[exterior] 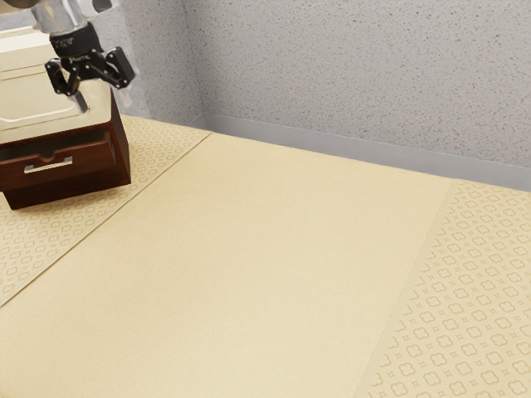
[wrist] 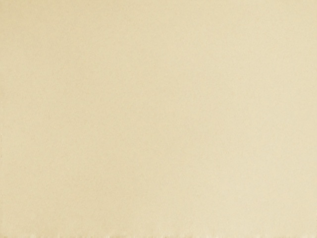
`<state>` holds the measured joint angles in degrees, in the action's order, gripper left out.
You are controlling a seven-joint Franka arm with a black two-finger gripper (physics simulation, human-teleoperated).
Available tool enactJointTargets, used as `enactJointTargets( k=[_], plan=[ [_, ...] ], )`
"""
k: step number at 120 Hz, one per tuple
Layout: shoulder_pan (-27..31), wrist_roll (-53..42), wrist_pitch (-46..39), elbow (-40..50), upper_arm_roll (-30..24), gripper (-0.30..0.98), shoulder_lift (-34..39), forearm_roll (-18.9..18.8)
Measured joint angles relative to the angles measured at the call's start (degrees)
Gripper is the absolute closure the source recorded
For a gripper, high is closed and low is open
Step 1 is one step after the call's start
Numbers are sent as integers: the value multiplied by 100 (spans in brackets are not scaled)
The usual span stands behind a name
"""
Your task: Push the drawer handle with one arm to close the drawer
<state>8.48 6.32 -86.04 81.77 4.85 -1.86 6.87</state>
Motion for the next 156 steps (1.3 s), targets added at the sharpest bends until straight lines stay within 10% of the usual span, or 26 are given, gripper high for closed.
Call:
enactJointTargets(
  k=[26,44,66,108,156],
  plan=[
    [-353,-137,178,726,260,0,574,-49],
    [2747,47,253,3387,-2216,6,3547,288],
    [4262,503,798,4371,-2435,27,4547,875],
    [4452,1013,-1119,3563,-2234,67,1318,-56],
    [4121,1276,-2700,1655,-2141,73,-1110,-1133]
  ],
)
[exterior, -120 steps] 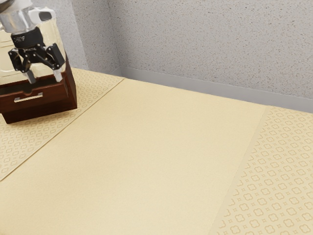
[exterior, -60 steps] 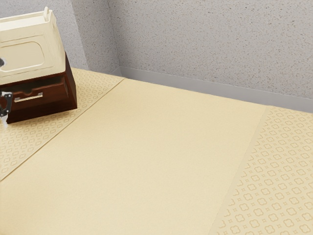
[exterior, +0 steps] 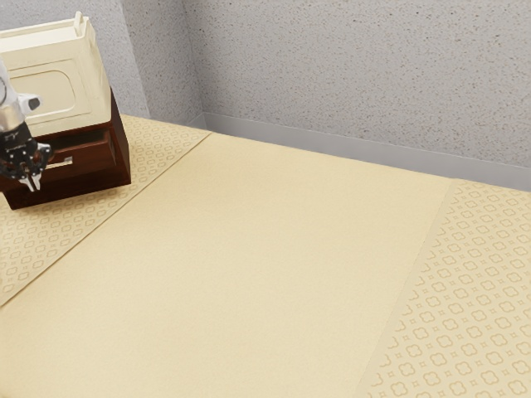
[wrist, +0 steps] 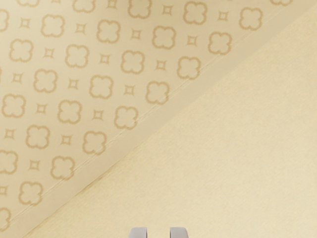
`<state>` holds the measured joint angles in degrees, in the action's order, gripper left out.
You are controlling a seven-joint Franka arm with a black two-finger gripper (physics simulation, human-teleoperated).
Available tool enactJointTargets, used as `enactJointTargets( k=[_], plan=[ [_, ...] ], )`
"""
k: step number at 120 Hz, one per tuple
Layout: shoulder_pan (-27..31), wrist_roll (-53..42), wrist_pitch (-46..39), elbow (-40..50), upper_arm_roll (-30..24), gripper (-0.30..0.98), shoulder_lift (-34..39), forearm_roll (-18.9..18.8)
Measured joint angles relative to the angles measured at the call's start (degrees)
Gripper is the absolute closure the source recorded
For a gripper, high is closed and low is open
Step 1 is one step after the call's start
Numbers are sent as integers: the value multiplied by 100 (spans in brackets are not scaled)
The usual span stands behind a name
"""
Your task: Push the drawer handle with one arm to close the drawer
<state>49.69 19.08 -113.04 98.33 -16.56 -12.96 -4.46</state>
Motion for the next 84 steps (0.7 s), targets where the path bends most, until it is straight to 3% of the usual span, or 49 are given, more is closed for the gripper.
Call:
enactJointTargets(
  k=[84],
  plan=[
    [-87,71,-884,-1708,151,70,-1830,-812]
  ],
)
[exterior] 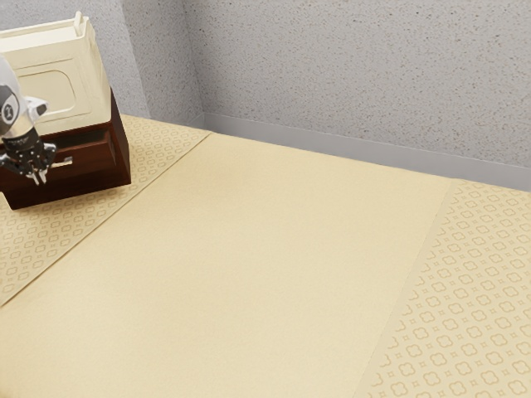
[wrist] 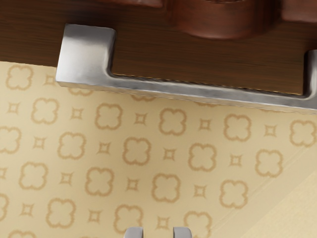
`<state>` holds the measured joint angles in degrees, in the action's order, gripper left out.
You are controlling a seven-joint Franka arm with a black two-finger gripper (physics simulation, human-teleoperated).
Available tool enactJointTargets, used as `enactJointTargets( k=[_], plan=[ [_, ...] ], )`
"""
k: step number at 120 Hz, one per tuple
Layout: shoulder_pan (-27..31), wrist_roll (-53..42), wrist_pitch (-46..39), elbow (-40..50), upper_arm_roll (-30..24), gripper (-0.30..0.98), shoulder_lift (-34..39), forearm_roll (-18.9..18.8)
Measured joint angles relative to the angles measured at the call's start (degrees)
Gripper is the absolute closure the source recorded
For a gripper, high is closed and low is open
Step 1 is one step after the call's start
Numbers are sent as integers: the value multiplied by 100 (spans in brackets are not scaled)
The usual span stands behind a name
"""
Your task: Push the drawer handle with one arm to close the drawer
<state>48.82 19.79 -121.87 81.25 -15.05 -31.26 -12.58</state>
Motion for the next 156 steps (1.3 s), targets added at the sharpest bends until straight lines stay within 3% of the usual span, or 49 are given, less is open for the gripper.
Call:
enactJointTargets(
  k=[45,156],
  plan=[
    [-27,-57,-751,-487,-7,74,-698,-88],
    [-54,-175,-2133,-1013,159,74,-1168,-270]
  ],
)
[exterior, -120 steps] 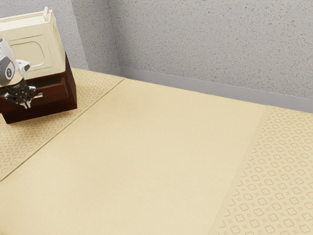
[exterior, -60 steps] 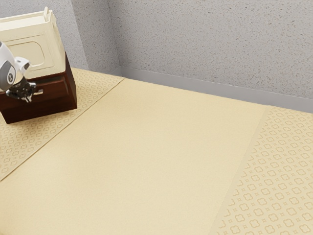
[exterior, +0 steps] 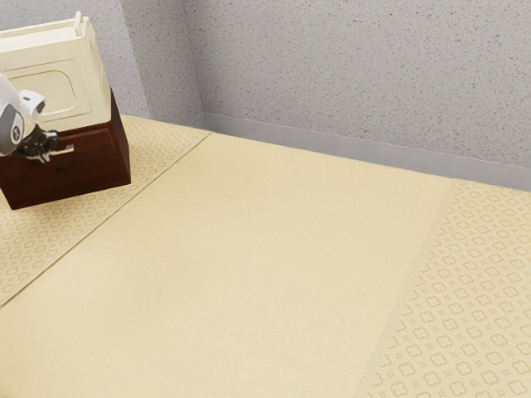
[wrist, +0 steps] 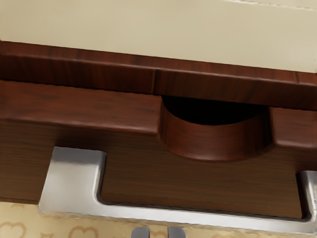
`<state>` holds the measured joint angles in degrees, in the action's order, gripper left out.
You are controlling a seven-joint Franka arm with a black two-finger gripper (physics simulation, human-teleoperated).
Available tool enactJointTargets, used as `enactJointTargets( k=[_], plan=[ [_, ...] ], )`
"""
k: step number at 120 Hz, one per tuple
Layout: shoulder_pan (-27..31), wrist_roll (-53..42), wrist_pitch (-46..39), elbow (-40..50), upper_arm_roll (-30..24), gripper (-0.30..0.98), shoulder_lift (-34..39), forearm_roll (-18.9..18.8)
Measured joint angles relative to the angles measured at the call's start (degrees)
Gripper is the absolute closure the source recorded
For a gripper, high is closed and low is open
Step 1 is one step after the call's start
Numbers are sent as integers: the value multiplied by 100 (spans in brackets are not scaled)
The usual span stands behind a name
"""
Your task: Push the drawer handle with one arm to close the drawer
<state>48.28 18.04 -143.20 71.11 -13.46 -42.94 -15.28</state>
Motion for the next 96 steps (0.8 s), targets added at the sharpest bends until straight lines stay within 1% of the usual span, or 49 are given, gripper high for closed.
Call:
enactJointTargets(
  k=[13,29,36,42,46,52,59,64,68,70,74,78,82,86,92,96],
  plan=[
    [-10,-37,-63,-33,38,74,-43,-2],
    [-26,-107,-122,-304,68,74,-235,-2],
    [-39,-126,-139,-368,77,80,-293,-1],
    [-52,-146,-156,-334,73,78,-248,18],
    [-63,-148,-224,86,69,77,14,60],
    [-95,-113,-404,1437,67,75,866,160],
    [-180,-33,-562,3120,0,73,2093,240],
    [-297,29,-629,4160,-98,72,2985,307],
    [-539,74,-540,4741,-149,70,3610,430],
    [-693,95,-394,4916,-164,69,3904,557],
    [-1170,121,29,5066,-105,66,4409,994],
    [-1867,127,507,4955,114,61,4680,1444],
    [-2656,129,1011,4607,376,53,4823,1793],
    [-3276,131,1525,4135,519,46,4856,2057],
    [-3813,119,2335,3145,638,36,4732,2311],
    [-4134,95,2842,2484,833,31,4635,2331]
  ],
)
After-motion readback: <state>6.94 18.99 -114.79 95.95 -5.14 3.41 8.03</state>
